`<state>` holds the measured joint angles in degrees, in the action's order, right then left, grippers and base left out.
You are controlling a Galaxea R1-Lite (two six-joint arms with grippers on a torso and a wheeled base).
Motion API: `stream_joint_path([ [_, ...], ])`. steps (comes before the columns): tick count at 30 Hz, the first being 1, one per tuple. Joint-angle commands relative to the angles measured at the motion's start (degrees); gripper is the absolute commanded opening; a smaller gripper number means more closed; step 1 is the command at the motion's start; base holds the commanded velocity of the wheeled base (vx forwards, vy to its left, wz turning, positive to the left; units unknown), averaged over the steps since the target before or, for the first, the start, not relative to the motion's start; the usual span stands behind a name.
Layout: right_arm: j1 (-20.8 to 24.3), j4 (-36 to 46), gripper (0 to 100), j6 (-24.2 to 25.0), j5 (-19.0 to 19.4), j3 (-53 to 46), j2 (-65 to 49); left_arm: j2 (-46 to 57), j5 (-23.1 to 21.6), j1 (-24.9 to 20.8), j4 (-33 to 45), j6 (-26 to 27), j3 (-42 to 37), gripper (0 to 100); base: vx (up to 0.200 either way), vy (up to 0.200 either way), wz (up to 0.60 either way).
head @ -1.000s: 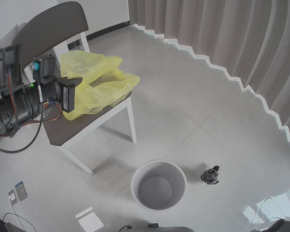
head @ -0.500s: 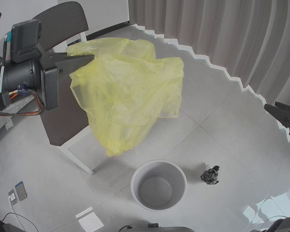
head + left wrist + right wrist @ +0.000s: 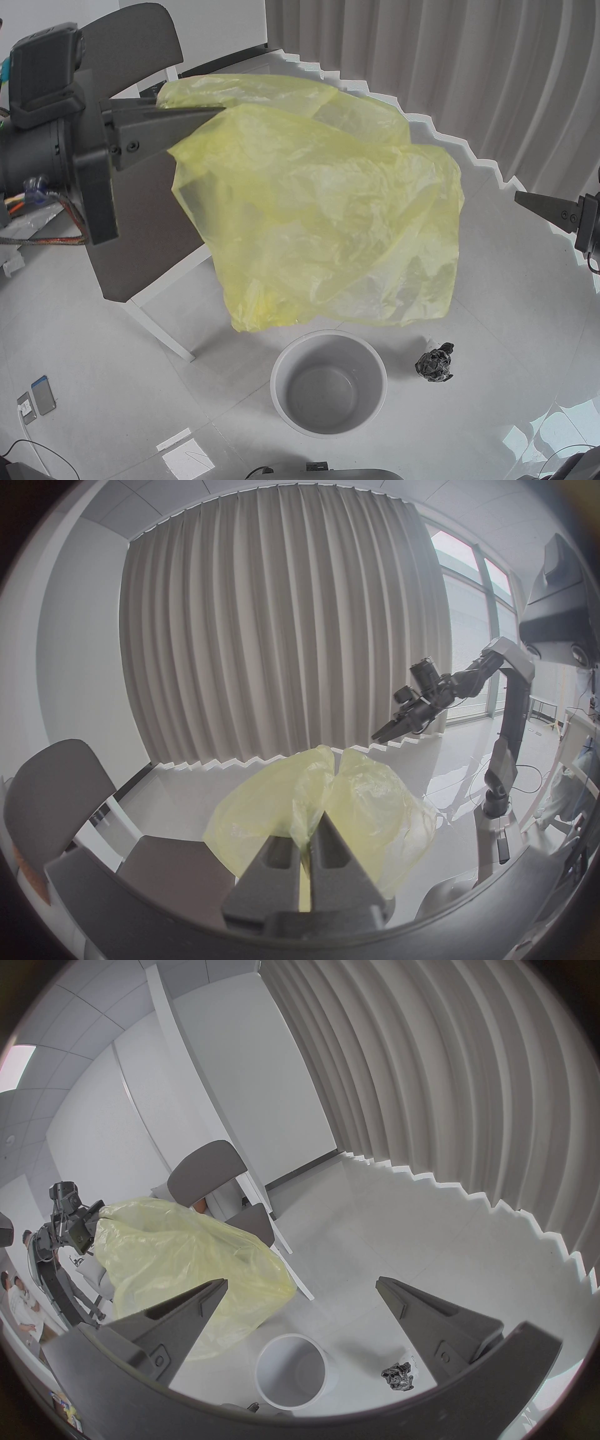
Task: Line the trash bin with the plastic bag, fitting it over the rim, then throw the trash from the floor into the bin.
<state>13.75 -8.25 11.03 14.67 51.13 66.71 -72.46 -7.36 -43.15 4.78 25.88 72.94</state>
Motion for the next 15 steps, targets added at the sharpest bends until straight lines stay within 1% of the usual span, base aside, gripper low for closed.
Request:
stream_joint_path([
  [1, 0.0, 0.0, 100, 0.0, 0.7, 0.8, 3.3, -0.5, -1.5, -0.9, 0.1, 0.1, 0.7, 0, 0.000, 0.000, 0.00],
  [4, 0.0, -0.1, 100, 0.0, 1.6, 1.5, 5.4, -0.7, -3.7, -1.5, 0.3, 0.3, 1.4, 0, 0.000, 0.000, 0.00],
  [9, 0.0, -0.3, 100, 0.8, 2.4, 3.6, 10.0, -1.3, -5.5, -1.6, 0.3, 0.4, 2.2, 0, 0.000, 0.000, 0.00],
  [13, 0.0, -3.6, 100, 1.0, 2.6, 4.8, 14.2, -1.4, -7.6, -1.6, 0.3, 0.5, 2.2, 0, 0.000, 0.000, 0.00],
  [15, 0.0, -7.6, 100, 1.1, 3.3, 6.0, 17.3, -1.7, -8.5, -1.6, 0.3, 0.6, 2.3, 0, 0.000, 0.000, 0.00],
])
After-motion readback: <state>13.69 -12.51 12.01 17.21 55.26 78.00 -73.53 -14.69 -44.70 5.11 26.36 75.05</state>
